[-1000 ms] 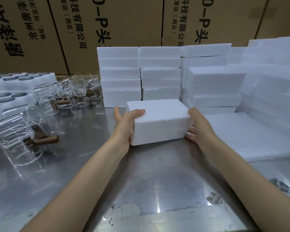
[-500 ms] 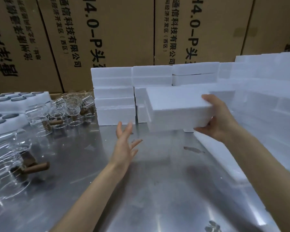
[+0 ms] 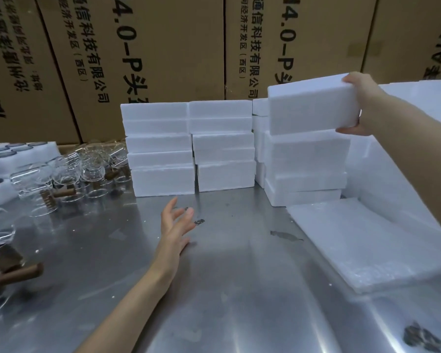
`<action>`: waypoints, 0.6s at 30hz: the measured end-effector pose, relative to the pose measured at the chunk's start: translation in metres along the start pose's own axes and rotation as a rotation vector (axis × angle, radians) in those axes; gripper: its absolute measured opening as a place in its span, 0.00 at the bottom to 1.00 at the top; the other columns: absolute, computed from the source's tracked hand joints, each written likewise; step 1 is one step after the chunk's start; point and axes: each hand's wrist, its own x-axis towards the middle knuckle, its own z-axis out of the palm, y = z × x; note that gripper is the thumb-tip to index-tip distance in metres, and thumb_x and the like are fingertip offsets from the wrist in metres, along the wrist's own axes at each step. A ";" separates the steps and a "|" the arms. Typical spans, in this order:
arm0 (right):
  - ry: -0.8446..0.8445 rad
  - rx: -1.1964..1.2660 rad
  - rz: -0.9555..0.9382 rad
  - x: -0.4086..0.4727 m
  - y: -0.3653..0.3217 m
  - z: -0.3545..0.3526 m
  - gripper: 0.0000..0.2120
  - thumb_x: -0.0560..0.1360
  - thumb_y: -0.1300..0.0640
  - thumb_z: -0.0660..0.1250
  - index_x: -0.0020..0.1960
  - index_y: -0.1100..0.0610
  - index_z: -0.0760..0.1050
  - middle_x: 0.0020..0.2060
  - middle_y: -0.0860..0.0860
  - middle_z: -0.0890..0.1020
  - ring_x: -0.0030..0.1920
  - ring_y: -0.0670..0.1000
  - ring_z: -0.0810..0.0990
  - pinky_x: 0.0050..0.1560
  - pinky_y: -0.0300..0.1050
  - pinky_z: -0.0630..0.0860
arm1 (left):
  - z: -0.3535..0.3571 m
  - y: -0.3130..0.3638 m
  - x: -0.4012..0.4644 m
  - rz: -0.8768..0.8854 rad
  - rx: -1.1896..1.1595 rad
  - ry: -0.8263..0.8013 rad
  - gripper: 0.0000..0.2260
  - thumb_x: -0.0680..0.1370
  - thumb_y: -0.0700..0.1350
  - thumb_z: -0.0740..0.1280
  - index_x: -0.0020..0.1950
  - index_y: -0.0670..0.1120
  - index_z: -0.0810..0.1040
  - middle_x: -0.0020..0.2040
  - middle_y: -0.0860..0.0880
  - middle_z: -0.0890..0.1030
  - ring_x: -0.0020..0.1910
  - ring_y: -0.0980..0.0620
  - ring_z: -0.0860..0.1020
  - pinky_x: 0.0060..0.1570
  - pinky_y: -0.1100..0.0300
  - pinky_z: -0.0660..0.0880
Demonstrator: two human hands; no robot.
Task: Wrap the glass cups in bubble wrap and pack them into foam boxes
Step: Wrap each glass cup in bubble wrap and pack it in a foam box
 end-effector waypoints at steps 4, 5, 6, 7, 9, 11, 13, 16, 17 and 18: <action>0.004 -0.040 -0.005 0.011 -0.003 -0.001 0.16 0.64 0.39 0.68 0.42 0.48 0.67 0.43 0.49 0.73 0.43 0.51 0.77 0.32 0.50 0.75 | -0.001 -0.002 0.001 0.001 0.019 -0.006 0.30 0.66 0.58 0.63 0.68 0.61 0.62 0.67 0.52 0.68 0.57 0.54 0.76 0.58 0.55 0.67; -0.001 -0.050 0.001 0.012 -0.003 -0.001 0.17 0.64 0.39 0.68 0.42 0.49 0.67 0.42 0.49 0.72 0.43 0.51 0.76 0.32 0.51 0.75 | -0.001 -0.003 0.001 0.004 0.019 -0.006 0.30 0.66 0.58 0.63 0.68 0.61 0.62 0.67 0.52 0.68 0.57 0.54 0.76 0.58 0.55 0.67; -0.007 -0.059 0.008 0.014 -0.002 0.000 0.17 0.65 0.40 0.68 0.43 0.49 0.68 0.42 0.50 0.72 0.43 0.52 0.76 0.32 0.52 0.75 | -0.001 -0.003 0.001 0.007 0.019 -0.008 0.30 0.66 0.58 0.63 0.68 0.61 0.62 0.68 0.52 0.68 0.57 0.54 0.76 0.58 0.55 0.67; -0.014 -0.066 0.017 0.015 0.000 0.000 0.17 0.65 0.40 0.68 0.45 0.50 0.68 0.42 0.50 0.71 0.43 0.52 0.76 0.32 0.52 0.75 | -0.001 -0.003 0.001 0.008 0.019 -0.010 0.30 0.66 0.57 0.63 0.68 0.61 0.62 0.68 0.52 0.68 0.57 0.54 0.76 0.57 0.56 0.67; -0.017 -0.070 0.039 0.018 0.003 0.002 0.19 0.65 0.41 0.68 0.51 0.49 0.69 0.43 0.50 0.71 0.43 0.53 0.74 0.32 0.53 0.75 | -0.002 -0.003 0.000 0.011 0.026 -0.016 0.30 0.66 0.57 0.64 0.68 0.61 0.62 0.68 0.52 0.68 0.59 0.53 0.75 0.55 0.56 0.68; -0.011 -0.060 0.045 0.021 0.005 0.003 0.19 0.66 0.42 0.68 0.53 0.48 0.69 0.44 0.50 0.71 0.44 0.54 0.74 0.33 0.54 0.76 | -0.002 -0.003 0.000 0.016 0.027 -0.021 0.30 0.65 0.56 0.65 0.67 0.61 0.62 0.68 0.52 0.68 0.61 0.52 0.75 0.55 0.57 0.69; -0.007 -0.055 0.032 0.024 0.005 0.005 0.18 0.68 0.43 0.66 0.55 0.47 0.68 0.44 0.50 0.71 0.46 0.54 0.74 0.37 0.55 0.76 | -0.002 -0.003 0.000 0.022 0.026 -0.030 0.31 0.65 0.56 0.66 0.67 0.61 0.62 0.68 0.52 0.68 0.62 0.52 0.74 0.53 0.58 0.70; 0.023 -0.092 0.004 0.028 0.006 0.011 0.19 0.73 0.43 0.62 0.60 0.49 0.67 0.46 0.49 0.71 0.53 0.55 0.73 0.48 0.56 0.74 | -0.003 -0.003 -0.001 0.031 0.033 -0.045 0.39 0.58 0.60 0.70 0.68 0.61 0.62 0.67 0.52 0.68 0.62 0.53 0.74 0.51 0.60 0.70; 0.052 -0.109 -0.005 0.029 0.006 0.013 0.20 0.73 0.44 0.60 0.63 0.49 0.68 0.50 0.50 0.72 0.55 0.56 0.72 0.50 0.56 0.74 | -0.003 -0.003 -0.001 0.031 0.037 -0.047 0.41 0.56 0.62 0.69 0.68 0.61 0.62 0.67 0.53 0.68 0.62 0.54 0.74 0.51 0.60 0.70; 0.089 -0.126 -0.013 0.030 0.006 0.017 0.23 0.73 0.44 0.59 0.66 0.50 0.67 0.55 0.50 0.72 0.57 0.56 0.72 0.51 0.56 0.74 | -0.003 -0.003 -0.001 0.032 0.040 -0.046 0.42 0.54 0.63 0.68 0.68 0.62 0.62 0.67 0.53 0.68 0.62 0.54 0.74 0.51 0.60 0.70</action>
